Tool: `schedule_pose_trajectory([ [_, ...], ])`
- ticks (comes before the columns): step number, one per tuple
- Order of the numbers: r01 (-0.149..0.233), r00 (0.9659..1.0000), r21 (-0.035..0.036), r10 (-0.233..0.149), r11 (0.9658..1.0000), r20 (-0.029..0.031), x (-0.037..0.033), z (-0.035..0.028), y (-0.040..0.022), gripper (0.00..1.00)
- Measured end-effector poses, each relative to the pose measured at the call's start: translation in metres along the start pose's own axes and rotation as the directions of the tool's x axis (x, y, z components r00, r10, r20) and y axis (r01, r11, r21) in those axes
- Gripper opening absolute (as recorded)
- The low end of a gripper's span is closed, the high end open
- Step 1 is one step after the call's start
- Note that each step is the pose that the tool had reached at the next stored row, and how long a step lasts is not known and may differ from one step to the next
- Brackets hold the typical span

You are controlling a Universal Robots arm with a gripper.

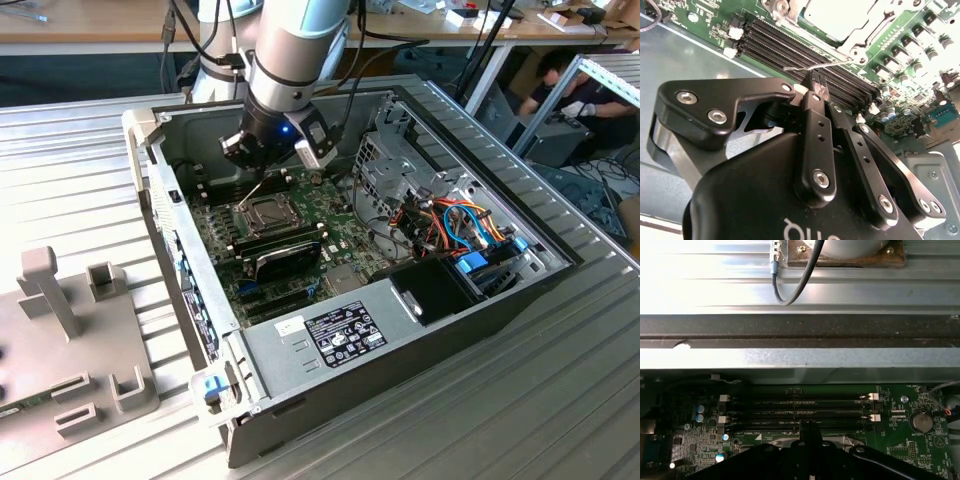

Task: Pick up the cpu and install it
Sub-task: 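Install the first cpu locking lever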

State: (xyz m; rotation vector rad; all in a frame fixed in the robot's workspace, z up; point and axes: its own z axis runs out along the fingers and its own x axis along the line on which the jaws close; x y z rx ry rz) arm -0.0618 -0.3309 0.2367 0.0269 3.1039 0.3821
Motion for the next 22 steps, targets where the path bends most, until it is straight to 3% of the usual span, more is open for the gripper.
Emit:
schedule_pose_trajectory([
  [22, 0.000, 1.0000, 0.0002, 0.000, 1.0000, 0.0000, -0.0068, 0.0062, -0.0014, 0.11],
])
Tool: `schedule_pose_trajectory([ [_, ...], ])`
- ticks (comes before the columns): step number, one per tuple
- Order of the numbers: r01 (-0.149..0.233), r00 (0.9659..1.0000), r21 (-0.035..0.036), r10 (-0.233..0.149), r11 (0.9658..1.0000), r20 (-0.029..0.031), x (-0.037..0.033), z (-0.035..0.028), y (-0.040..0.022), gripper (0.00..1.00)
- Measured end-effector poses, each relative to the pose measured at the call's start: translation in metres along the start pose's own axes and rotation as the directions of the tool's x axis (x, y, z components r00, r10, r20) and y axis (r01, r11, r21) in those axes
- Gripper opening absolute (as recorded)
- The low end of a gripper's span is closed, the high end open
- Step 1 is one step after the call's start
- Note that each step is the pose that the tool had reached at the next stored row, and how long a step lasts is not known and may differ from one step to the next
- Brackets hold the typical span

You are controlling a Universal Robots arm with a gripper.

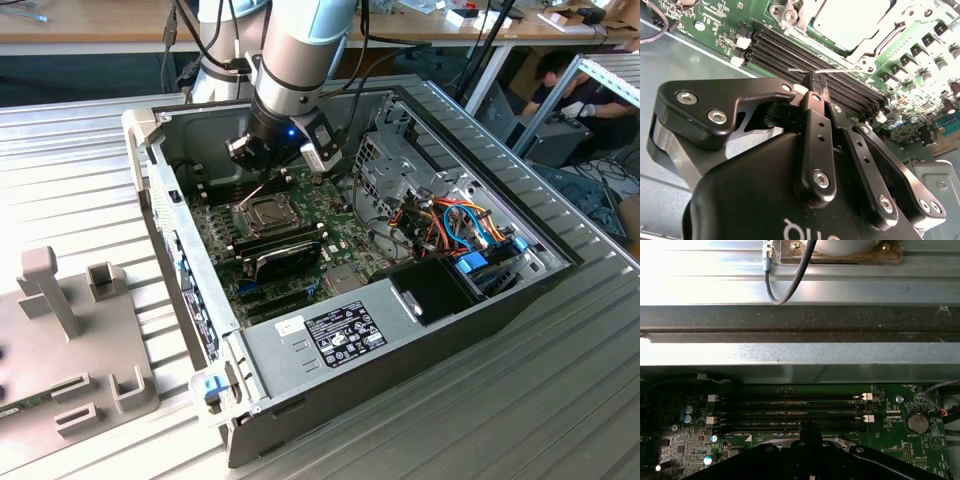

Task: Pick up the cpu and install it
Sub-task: 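Install the first cpu locking lever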

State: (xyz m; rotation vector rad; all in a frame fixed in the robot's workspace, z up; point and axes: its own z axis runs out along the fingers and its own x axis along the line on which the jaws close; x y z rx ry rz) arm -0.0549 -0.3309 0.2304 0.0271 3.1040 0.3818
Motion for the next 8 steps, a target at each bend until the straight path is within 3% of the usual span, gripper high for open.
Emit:
schedule_pose_trajectory([
  [8, 0.000, 1.0000, 0.0000, 0.000, 1.0000, 0.0000, -0.0024, 0.0069, -0.0017, 0.11],
])
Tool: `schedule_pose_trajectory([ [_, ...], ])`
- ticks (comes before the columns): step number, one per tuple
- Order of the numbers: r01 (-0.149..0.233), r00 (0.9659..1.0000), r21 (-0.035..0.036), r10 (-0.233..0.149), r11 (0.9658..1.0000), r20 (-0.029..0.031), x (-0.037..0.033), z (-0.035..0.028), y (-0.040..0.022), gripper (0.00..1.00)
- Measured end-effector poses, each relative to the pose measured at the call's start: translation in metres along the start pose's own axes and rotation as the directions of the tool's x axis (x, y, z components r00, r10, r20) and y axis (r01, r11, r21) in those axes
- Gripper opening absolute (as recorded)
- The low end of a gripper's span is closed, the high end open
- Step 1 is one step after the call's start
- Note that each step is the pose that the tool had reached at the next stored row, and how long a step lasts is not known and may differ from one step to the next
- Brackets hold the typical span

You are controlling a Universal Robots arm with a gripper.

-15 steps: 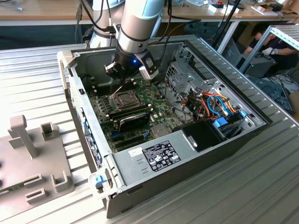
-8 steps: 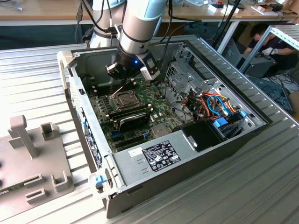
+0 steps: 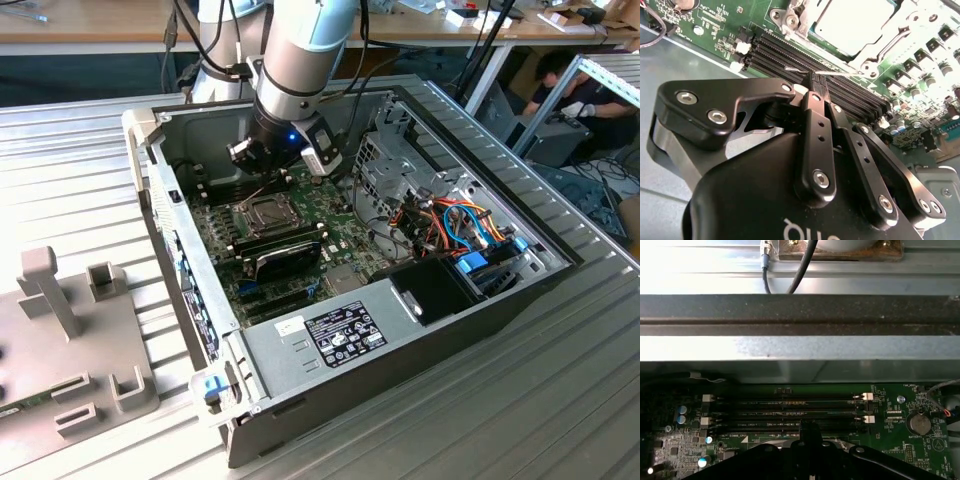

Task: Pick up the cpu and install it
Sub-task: 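Install the first cpu locking lever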

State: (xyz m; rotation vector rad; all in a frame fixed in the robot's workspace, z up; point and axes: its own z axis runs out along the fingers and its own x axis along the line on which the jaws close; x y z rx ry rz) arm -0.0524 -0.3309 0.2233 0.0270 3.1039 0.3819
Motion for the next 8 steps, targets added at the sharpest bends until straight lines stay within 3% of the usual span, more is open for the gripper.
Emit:
schedule_pose_trajectory([
  [8, 0.000, 1.0000, 0.0002, 0.000, 1.0000, -0.0003, -0.0012, 0.0016, -0.0004, 0.11],
])
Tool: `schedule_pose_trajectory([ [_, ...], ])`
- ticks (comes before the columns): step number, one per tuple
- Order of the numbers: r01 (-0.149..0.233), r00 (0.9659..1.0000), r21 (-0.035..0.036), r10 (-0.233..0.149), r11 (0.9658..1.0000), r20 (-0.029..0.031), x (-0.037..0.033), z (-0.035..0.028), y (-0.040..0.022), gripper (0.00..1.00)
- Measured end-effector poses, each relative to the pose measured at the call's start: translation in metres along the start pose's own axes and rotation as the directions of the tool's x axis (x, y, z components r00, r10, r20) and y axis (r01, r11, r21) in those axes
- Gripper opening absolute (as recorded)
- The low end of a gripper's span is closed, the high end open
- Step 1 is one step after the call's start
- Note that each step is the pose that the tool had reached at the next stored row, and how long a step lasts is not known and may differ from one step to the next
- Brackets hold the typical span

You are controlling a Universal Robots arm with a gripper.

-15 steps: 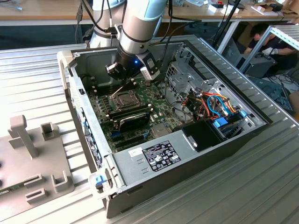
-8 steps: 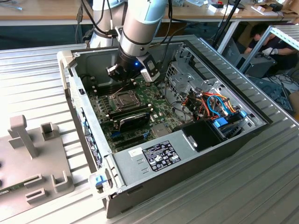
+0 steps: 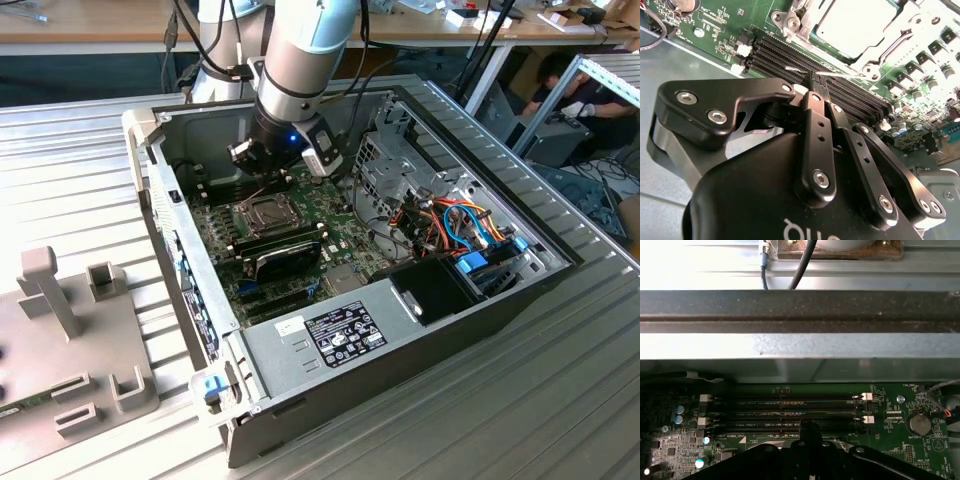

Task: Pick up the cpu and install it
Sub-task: 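Install the first cpu locking lever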

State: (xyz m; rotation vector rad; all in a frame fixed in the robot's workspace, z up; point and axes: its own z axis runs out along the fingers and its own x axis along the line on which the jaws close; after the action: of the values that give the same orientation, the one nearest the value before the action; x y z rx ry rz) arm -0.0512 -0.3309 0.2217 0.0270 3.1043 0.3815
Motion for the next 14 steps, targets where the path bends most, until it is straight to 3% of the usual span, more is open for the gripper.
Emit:
schedule_pose_trajectory([
  [14, 0.000, 1.0000, -0.0003, 0.000, 1.0000, 0.0001, -0.0038, 0.0063, -0.0005, 0.11],
])
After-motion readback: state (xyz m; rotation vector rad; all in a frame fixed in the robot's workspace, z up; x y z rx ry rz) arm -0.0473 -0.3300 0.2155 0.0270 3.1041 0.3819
